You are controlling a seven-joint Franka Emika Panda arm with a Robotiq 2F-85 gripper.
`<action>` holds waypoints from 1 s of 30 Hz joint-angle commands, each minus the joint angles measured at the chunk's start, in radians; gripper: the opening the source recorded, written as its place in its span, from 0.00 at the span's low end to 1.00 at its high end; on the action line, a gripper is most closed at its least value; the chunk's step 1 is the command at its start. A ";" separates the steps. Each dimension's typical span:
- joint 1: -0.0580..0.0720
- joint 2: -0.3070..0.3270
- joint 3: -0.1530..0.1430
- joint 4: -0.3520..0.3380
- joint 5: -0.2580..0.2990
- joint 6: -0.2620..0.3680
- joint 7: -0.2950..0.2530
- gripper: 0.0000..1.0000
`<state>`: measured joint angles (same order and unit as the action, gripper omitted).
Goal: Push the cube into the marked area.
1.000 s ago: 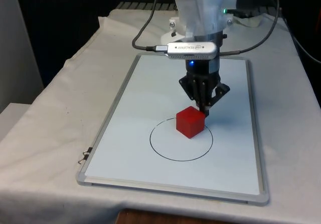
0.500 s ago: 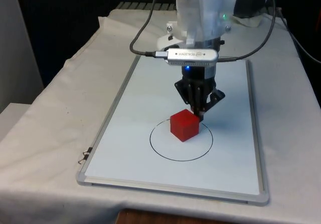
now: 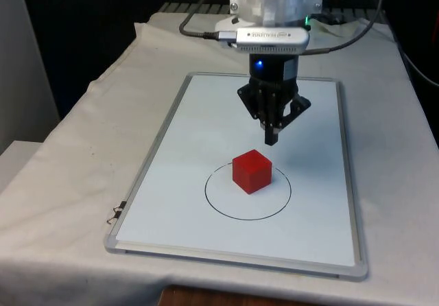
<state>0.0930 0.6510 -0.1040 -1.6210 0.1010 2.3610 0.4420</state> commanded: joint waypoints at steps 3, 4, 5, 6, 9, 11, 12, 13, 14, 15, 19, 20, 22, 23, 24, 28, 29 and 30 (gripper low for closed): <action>0.001 -0.026 0.001 -0.015 -0.012 -0.004 -0.031 0.00; 0.001 -0.030 0.001 -0.016 -0.014 -0.006 -0.038 0.00; 0.000 -0.021 0.000 -0.009 -0.010 -0.005 -0.035 0.00; 0.001 -0.034 0.001 -0.018 -0.015 -0.007 -0.046 0.00; 0.002 -0.049 0.000 -0.022 -0.019 -0.013 -0.074 0.00; 0.002 -0.056 0.000 -0.025 -0.021 -0.015 -0.087 0.00; 0.002 -0.060 0.000 -0.026 -0.023 -0.017 -0.095 0.00; 0.002 -0.064 0.000 -0.027 -0.024 -0.019 -0.102 0.00; 0.000 -0.056 0.000 -0.019 -0.020 -0.021 -0.100 0.00; 0.001 -0.067 0.000 -0.028 -0.026 -0.021 -0.108 0.00; -0.001 -0.079 0.003 -0.026 -0.026 -0.031 -0.151 0.00; -0.001 -0.080 0.003 -0.026 -0.025 -0.033 -0.160 0.00; -0.001 -0.082 0.004 -0.025 -0.025 -0.034 -0.168 0.00; -0.002 -0.085 0.004 -0.024 -0.024 -0.036 -0.184 0.00; -0.002 -0.086 0.004 -0.024 -0.024 -0.037 -0.193 0.00; -0.002 -0.090 0.005 -0.023 -0.023 -0.039 -0.225 0.00; -0.002 -0.091 0.005 -0.023 -0.023 -0.039 -0.233 0.00; 0.000 -0.088 0.001 -0.022 -0.024 -0.033 -0.224 0.00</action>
<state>0.0930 0.5630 -0.1030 -1.6430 0.0770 2.3280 0.2180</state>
